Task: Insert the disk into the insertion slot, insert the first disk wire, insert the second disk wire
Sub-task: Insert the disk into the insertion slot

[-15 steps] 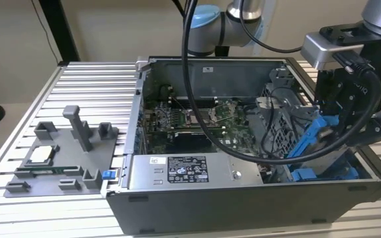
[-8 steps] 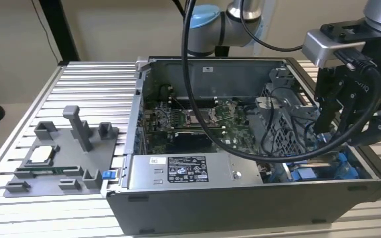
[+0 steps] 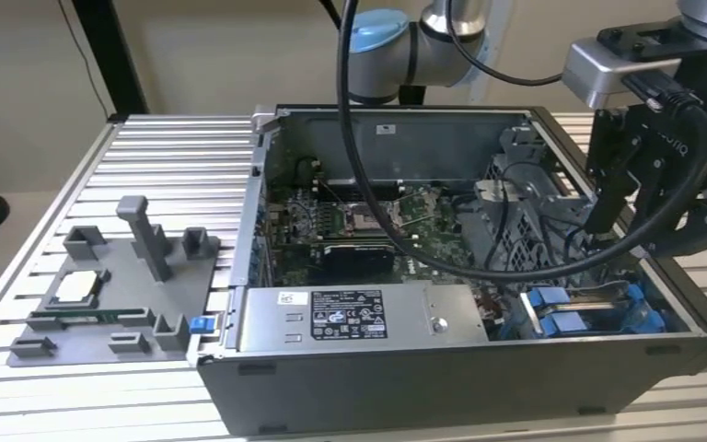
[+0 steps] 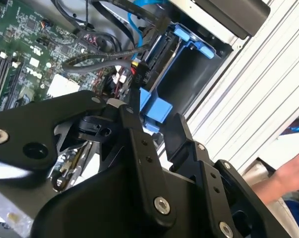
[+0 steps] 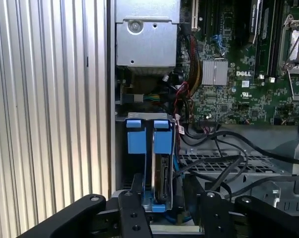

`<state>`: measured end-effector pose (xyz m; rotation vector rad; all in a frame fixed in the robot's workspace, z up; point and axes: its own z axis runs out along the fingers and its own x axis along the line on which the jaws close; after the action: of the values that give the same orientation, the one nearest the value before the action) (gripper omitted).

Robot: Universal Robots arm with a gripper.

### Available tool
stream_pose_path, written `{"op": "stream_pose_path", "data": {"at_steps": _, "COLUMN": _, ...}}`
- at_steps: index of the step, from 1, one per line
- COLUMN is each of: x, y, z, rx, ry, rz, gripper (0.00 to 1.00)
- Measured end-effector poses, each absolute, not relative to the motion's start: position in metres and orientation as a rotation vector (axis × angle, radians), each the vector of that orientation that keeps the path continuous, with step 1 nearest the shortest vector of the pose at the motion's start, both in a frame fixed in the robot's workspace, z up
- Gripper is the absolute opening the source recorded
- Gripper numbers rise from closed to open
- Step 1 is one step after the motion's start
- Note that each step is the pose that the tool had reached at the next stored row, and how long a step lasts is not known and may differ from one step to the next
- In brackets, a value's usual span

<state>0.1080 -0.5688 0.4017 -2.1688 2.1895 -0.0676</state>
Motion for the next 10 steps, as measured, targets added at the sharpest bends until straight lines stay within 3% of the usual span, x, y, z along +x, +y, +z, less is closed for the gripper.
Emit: {"op": "stream_pose_path", "data": {"at_steps": 10, "x": 0.125, "y": -0.558, "z": 0.396, "rx": -2.163, "ry": 2.184, "rz": -0.064, "gripper": 1.00}}
